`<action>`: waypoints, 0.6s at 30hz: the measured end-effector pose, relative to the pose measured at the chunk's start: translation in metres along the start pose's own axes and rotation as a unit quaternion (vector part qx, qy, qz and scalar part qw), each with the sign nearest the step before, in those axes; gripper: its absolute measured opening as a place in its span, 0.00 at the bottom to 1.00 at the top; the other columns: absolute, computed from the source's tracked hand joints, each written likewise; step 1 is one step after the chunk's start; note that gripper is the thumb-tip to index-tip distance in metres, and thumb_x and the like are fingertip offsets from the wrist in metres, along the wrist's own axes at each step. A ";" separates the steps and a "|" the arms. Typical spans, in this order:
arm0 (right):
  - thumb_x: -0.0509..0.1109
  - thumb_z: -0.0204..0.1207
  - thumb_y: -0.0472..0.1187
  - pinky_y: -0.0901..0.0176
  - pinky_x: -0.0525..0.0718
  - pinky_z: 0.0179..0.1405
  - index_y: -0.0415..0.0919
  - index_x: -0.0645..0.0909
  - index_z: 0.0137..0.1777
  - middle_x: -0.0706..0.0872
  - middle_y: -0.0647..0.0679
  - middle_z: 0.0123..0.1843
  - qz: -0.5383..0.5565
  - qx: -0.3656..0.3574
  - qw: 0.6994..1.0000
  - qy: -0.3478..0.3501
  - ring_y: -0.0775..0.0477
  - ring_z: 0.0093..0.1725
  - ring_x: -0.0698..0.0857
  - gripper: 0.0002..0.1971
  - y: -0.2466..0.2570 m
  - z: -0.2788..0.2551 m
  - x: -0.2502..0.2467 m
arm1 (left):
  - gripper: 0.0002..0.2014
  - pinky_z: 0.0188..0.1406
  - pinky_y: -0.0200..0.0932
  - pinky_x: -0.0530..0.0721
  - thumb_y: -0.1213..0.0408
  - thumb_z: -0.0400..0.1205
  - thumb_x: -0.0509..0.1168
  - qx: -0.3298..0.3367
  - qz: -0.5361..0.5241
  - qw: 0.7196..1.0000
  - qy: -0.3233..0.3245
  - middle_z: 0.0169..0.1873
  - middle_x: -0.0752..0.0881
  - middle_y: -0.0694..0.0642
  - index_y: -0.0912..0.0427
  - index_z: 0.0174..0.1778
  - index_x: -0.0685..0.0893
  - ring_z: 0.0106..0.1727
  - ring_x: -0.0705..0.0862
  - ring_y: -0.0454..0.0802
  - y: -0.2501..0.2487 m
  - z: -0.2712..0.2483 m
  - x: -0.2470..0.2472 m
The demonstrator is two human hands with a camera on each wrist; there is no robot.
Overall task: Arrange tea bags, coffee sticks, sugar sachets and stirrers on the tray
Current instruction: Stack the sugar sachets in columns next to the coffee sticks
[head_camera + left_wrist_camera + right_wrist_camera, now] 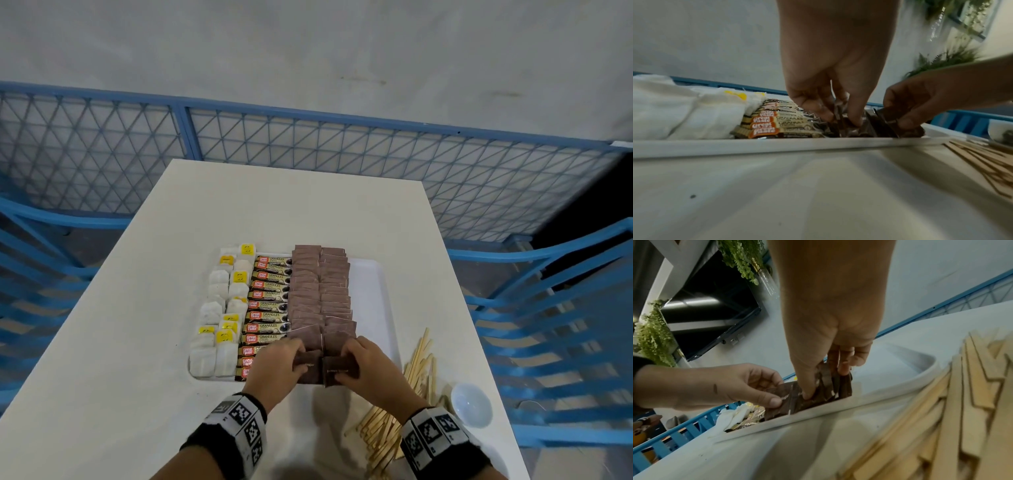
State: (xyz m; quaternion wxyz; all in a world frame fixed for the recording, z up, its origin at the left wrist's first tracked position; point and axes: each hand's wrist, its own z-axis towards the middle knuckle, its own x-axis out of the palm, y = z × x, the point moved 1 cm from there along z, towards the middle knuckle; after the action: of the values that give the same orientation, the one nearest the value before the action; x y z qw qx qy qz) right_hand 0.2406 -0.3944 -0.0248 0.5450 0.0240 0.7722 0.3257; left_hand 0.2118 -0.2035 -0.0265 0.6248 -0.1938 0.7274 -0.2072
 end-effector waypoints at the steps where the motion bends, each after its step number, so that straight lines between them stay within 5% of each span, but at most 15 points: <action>1: 0.72 0.72 0.48 0.71 0.77 0.50 0.48 0.72 0.52 0.72 0.58 0.51 0.000 0.001 1.000 -0.006 0.55 0.51 0.75 0.14 0.000 -0.001 0.001 | 0.10 0.49 0.39 0.72 0.57 0.77 0.67 0.012 0.026 1.000 -0.005 0.51 0.83 0.50 0.54 0.53 0.81 0.53 0.79 0.49 0.000 0.000 0.001; 12: 0.70 0.72 0.51 0.65 0.74 0.50 0.45 0.74 0.54 0.79 0.51 0.56 -0.069 -0.048 0.996 0.007 0.55 0.50 0.72 0.16 -0.005 0.001 0.000 | 0.17 0.64 0.44 0.68 0.54 0.81 0.60 0.047 0.150 0.988 0.012 0.62 0.77 0.50 0.52 0.65 0.76 0.66 0.73 0.50 -0.004 -0.005 0.010; 15: 0.70 0.73 0.53 0.65 0.72 0.50 0.45 0.74 0.55 0.78 0.51 0.57 -0.085 -0.055 0.995 0.022 0.55 0.50 0.69 0.17 -0.005 0.003 -0.002 | 0.18 0.59 0.47 0.70 0.51 0.77 0.64 0.044 0.139 0.989 0.015 0.57 0.80 0.52 0.53 0.61 0.79 0.61 0.77 0.52 -0.001 -0.004 0.012; 18: 0.70 0.71 0.55 0.65 0.70 0.49 0.45 0.73 0.54 0.78 0.51 0.57 -0.092 -0.057 0.994 0.020 0.56 0.49 0.68 0.18 -0.005 0.005 -0.003 | 0.18 0.42 0.47 0.79 0.47 0.63 0.75 0.052 0.144 0.988 0.018 0.40 0.83 0.50 0.51 0.44 0.84 0.43 0.84 0.52 0.000 -0.003 0.010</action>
State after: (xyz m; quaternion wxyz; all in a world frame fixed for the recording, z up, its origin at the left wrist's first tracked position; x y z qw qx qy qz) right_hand 0.2475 -0.3973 -0.0265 0.5574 -0.0848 0.7622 0.3181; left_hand 0.2075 -0.2090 -0.0348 0.6445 -0.0508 0.7467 -0.1566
